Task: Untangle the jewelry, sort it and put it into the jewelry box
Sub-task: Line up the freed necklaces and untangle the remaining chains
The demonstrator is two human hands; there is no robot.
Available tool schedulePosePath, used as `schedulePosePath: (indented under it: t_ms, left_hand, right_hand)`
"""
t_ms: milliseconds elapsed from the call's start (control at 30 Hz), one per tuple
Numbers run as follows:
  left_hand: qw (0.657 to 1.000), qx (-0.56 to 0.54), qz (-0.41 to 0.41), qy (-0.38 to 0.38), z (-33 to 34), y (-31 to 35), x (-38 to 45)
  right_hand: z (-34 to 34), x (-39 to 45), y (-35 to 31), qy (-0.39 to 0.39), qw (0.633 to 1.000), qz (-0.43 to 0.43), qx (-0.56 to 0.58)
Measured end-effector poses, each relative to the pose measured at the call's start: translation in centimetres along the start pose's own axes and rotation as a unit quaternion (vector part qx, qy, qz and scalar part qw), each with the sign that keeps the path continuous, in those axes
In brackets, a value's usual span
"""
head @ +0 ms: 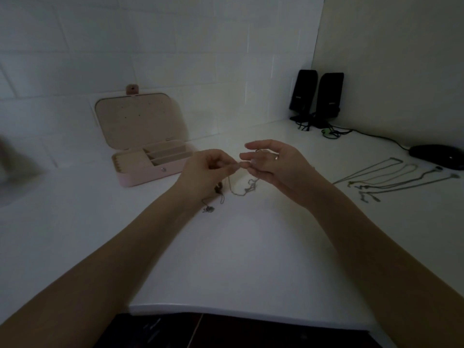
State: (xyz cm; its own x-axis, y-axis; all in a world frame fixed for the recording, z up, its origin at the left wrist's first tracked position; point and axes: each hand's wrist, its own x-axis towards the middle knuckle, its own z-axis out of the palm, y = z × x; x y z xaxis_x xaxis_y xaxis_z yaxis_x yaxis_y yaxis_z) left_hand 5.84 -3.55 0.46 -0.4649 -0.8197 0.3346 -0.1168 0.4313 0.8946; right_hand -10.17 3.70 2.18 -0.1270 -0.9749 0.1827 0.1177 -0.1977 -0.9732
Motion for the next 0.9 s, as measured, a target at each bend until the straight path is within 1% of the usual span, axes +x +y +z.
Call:
schedulePosePath:
  t_ms: [67,133,167,267,367,433,533,667,767,833,900]
  left_hand:
    - [0.993,0.1,0.048,0.04,-0.1,-0.4,0.1]
    - [0.972,0.197,0.108,0.072,-0.4,-0.5,0.2]
    - [0.963,0.222,0.13,0.085,-0.6,-0.4,0.3]
    - [0.948,0.237,0.167,0.129,-0.7,-0.1,0.3]
    - [0.94,0.254,0.165,0.157,-0.8,0.0,0.1]
    - [0.933,0.279,0.154,0.167,-0.8,0.0,0.0]
    - [0.921,0.313,0.161,0.168,-0.7,-0.2,0.1]
    - [0.927,0.3,0.155,0.162,-0.7,-0.4,0.1]
    - [0.923,0.299,0.122,0.208,-1.0,-0.1,0.0]
    - [0.913,0.304,0.107,0.249,-1.2,0.3,0.1]
    - [0.9,0.315,0.113,0.281,-1.4,0.6,0.0]
  right_hand:
    - [-0.4,0.0,0.1,0.014,0.998,-0.003,-0.069]
    - [-0.6,0.0,0.0,0.022,0.986,0.0,-0.168]
    - [-0.7,0.0,0.0,0.022,0.976,0.002,-0.216]
    - [-0.4,0.1,-0.1,0.009,0.955,0.002,-0.295]
    - [-0.3,0.1,0.1,0.017,0.941,-0.023,-0.338]
    - [-0.4,0.1,-0.1,0.041,0.948,-0.037,-0.315]
    - [-0.5,0.0,-0.6,0.054,0.968,-0.041,-0.24]
    - [-0.2,0.0,-0.9,0.062,0.972,-0.028,-0.223]
    - [-0.5,0.0,-1.2,0.101,0.972,0.022,-0.212]
    - [-0.9,0.0,-1.6,0.125,0.974,0.058,-0.177]
    - [-1.2,-0.1,-1.9,0.137,0.978,0.07,-0.144]
